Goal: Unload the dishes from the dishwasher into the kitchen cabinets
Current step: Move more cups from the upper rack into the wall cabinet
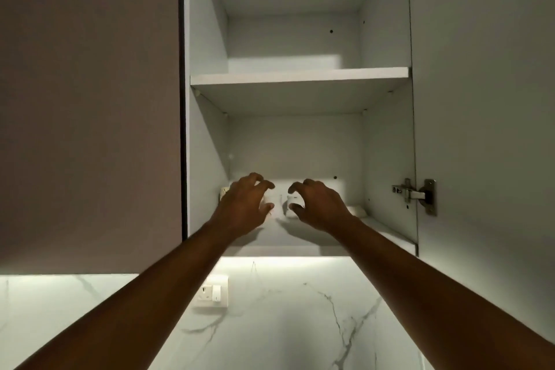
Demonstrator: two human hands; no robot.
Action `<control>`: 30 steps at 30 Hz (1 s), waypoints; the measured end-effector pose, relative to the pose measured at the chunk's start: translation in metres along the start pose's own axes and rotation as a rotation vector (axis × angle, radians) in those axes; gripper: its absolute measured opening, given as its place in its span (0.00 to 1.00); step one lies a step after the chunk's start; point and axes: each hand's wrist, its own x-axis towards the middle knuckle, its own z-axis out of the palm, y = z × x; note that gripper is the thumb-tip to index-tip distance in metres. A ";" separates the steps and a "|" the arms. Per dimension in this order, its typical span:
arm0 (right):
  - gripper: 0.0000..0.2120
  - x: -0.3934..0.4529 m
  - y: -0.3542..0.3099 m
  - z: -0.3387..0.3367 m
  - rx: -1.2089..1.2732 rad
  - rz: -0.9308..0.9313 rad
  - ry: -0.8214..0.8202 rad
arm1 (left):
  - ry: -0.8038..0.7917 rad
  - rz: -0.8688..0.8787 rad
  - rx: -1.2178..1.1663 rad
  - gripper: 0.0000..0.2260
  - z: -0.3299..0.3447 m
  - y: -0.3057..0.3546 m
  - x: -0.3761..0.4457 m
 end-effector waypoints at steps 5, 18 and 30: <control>0.21 -0.023 -0.007 -0.011 0.045 0.013 0.022 | -0.019 -0.077 0.002 0.21 -0.005 0.012 -0.027; 0.22 -0.115 -0.049 -0.024 -0.197 -0.008 0.179 | 0.021 0.054 0.080 0.29 -0.022 0.025 -0.121; 0.22 -0.274 -0.134 -0.024 -0.240 0.199 0.090 | -0.040 0.081 -0.075 0.25 -0.052 0.061 -0.259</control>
